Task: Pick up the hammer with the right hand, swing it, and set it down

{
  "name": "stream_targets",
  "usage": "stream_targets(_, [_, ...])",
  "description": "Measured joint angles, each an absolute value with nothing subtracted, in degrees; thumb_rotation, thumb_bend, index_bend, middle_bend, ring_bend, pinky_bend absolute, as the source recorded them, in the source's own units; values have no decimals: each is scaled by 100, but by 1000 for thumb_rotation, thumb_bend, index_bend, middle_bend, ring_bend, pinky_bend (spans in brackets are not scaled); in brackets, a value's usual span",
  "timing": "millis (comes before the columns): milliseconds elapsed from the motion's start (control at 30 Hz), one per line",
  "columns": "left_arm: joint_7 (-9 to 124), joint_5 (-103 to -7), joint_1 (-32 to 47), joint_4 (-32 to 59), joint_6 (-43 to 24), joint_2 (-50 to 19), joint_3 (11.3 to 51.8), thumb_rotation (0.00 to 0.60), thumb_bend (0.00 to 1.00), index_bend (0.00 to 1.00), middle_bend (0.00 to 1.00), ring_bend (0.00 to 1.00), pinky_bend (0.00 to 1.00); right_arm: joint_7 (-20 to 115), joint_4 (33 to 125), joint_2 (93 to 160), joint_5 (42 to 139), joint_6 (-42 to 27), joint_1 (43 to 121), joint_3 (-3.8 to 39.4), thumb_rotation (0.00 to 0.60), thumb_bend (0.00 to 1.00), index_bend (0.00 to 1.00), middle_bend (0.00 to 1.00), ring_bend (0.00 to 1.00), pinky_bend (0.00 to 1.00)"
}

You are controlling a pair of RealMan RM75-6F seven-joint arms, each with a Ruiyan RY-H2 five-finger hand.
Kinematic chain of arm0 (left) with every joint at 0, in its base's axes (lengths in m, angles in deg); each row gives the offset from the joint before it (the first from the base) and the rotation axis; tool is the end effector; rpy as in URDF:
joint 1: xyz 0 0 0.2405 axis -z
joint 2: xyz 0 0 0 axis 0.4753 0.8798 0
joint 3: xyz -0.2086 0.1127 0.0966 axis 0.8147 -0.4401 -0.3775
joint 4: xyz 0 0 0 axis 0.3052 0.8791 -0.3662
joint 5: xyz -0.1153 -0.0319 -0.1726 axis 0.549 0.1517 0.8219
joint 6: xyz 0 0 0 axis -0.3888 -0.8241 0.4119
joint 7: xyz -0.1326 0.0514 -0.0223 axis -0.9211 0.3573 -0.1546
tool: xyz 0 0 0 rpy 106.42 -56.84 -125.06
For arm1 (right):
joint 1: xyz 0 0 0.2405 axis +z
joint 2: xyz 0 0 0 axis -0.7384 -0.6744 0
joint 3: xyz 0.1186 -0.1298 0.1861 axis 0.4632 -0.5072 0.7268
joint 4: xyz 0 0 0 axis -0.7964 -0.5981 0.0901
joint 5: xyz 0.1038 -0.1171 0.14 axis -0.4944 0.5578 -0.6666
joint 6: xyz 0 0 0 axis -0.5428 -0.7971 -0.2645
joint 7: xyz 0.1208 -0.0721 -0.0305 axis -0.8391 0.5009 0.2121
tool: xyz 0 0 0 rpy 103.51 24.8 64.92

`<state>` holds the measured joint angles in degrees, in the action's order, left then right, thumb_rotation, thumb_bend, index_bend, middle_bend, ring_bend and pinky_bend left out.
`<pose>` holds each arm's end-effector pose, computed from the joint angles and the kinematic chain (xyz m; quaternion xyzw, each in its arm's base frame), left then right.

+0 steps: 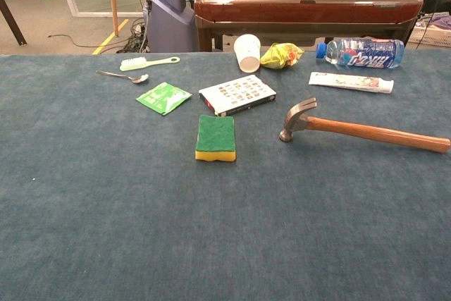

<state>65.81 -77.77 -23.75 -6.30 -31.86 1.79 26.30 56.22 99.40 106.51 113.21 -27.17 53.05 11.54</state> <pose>-0.3120 0.1800 0.1538 -0.6016 -0.3513 -0.3515 0.6254 -0.3034 -0.1877 0.1607 0.6158 -0.3557 0.3588 0.6046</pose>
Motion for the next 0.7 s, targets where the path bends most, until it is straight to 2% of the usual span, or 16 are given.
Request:
stream_targets(433, [6513,-7863,-2403,-643,-3262,196,2619,600,190,198,105,111,0,5674,10018,10602,11425,-2745,5345,1159,600,207,312,371,240,250])
stream_targets(700, [6531,-7935,-2415,-668,-3300,203,2597,600,190,203,105,111,0,5931,10234,10448,11445,-2289,5678,1232,600,207,312,366,239,250])
